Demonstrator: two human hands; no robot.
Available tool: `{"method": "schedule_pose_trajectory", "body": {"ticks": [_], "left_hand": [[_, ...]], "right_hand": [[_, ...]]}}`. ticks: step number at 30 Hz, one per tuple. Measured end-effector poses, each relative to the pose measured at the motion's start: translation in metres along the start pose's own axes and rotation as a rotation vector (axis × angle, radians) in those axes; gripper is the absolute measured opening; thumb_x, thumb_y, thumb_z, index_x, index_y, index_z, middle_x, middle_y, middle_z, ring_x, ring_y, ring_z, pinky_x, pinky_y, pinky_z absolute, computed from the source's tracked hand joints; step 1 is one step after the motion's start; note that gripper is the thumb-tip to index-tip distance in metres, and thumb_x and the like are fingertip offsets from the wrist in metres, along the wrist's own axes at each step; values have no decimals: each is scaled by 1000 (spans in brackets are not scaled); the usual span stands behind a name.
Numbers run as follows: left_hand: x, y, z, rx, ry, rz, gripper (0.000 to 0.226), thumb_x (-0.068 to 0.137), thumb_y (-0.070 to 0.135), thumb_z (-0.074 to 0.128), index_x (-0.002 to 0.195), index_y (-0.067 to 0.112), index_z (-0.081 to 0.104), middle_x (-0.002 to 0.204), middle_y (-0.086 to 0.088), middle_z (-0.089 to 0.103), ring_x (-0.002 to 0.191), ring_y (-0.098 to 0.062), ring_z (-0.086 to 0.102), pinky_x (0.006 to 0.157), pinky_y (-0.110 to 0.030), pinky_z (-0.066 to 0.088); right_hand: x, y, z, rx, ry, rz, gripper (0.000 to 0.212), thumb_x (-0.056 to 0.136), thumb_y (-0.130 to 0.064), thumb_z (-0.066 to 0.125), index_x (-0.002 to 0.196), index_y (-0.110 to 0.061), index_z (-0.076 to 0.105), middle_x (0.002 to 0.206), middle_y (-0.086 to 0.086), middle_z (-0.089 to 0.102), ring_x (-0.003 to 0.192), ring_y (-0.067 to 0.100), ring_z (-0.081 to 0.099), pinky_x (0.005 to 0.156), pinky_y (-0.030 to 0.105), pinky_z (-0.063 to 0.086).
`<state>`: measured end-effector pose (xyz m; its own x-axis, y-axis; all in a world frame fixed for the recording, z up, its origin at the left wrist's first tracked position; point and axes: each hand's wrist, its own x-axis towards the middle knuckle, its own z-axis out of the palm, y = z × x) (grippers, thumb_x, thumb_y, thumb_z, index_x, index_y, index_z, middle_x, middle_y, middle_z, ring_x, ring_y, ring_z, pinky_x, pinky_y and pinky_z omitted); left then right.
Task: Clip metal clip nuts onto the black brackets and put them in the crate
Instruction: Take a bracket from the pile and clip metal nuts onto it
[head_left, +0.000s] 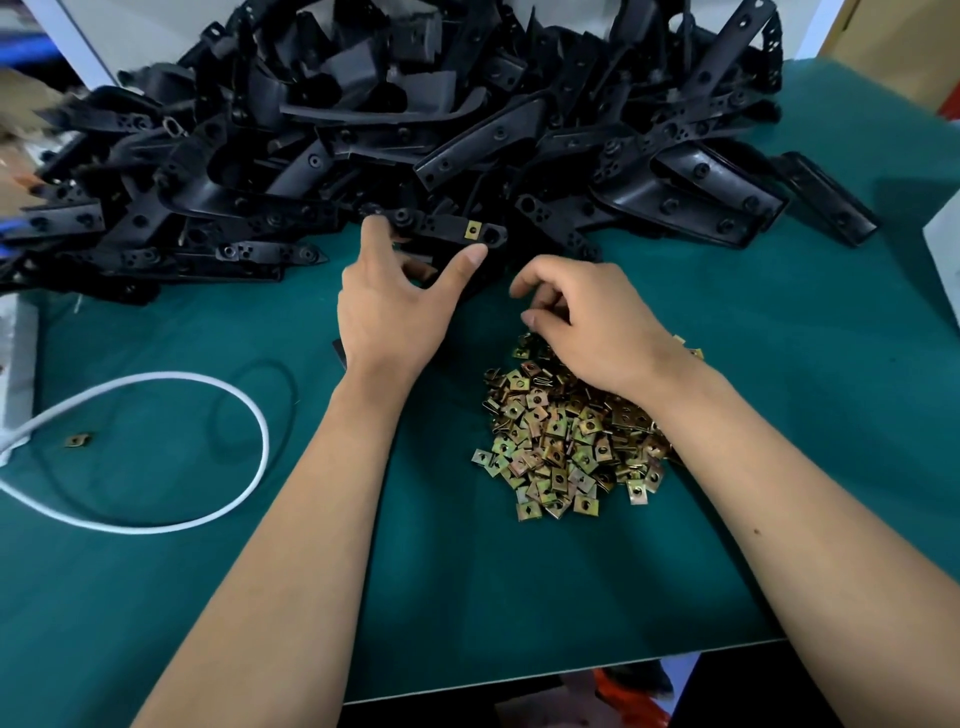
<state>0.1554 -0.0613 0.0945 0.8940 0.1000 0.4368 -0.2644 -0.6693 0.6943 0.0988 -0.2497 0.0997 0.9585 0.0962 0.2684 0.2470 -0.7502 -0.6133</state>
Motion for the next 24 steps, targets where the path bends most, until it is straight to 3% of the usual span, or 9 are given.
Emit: {"method": "schedule_pose_trajectory", "body": {"ticks": [6, 9, 12, 15, 18, 21, 24], "left_hand": [[0, 2, -2, -6, -4, -3, 70, 74, 78, 67, 98, 18, 40, 76, 8, 68, 78, -21, 65, 76, -45, 53], [0, 1, -1, -18, -19, -2, 71, 74, 79, 67, 98, 18, 42, 74, 8, 68, 76, -19, 64, 73, -43, 53], [0, 0, -1, -21, -35, 6, 69, 73, 79, 67, 96, 21, 40, 74, 10, 68, 75, -15, 63, 68, -37, 49], [1, -3, -1, -22, -55, 25, 65, 75, 79, 67, 94, 24, 38, 77, 12, 68, 76, -13, 63, 67, -33, 43], [2, -5, -2, -42, -70, 25, 66, 78, 80, 60, 93, 20, 39, 72, 10, 61, 71, -20, 58, 65, -38, 43], [2, -6, -5, -91, -99, 33, 68, 85, 80, 49, 96, 13, 46, 70, 4, 58, 66, -19, 53, 61, -40, 43], [1, -6, -6, -220, -145, 94, 44, 102, 56, 43, 90, 15, 54, 74, -4, 63, 70, -22, 58, 70, -47, 49]], "right_hand": [[-1, -9, 1, -114, -246, -155, 16, 92, -33, 76, 108, -35, 76, 102, -5, 56, 103, 13, 46, 92, 29, 38], [-1, -12, 2, -93, -341, -148, 9, 90, -36, 77, 99, -38, 76, 100, -7, 53, 105, 14, 42, 97, 33, 39], [-2, -12, -1, -79, -360, -152, 6, 89, -34, 78, 92, -35, 73, 97, -13, 54, 103, 10, 40, 95, 29, 37], [-3, -12, -3, -22, -288, -170, 6, 92, -27, 76, 92, -27, 69, 94, -17, 64, 98, 6, 52, 93, 28, 43], [-3, -14, -10, 309, -157, -145, 3, 96, -11, 70, 96, -13, 68, 89, -5, 73, 87, 5, 68, 84, 24, 53], [0, -12, -16, 621, 37, -122, 10, 98, -2, 64, 102, -7, 72, 85, 0, 72, 78, 10, 65, 73, 27, 54], [2, -3, -19, 840, 165, 3, 19, 98, -1, 62, 105, -10, 77, 88, 3, 72, 82, 15, 61, 77, 29, 52]]}}
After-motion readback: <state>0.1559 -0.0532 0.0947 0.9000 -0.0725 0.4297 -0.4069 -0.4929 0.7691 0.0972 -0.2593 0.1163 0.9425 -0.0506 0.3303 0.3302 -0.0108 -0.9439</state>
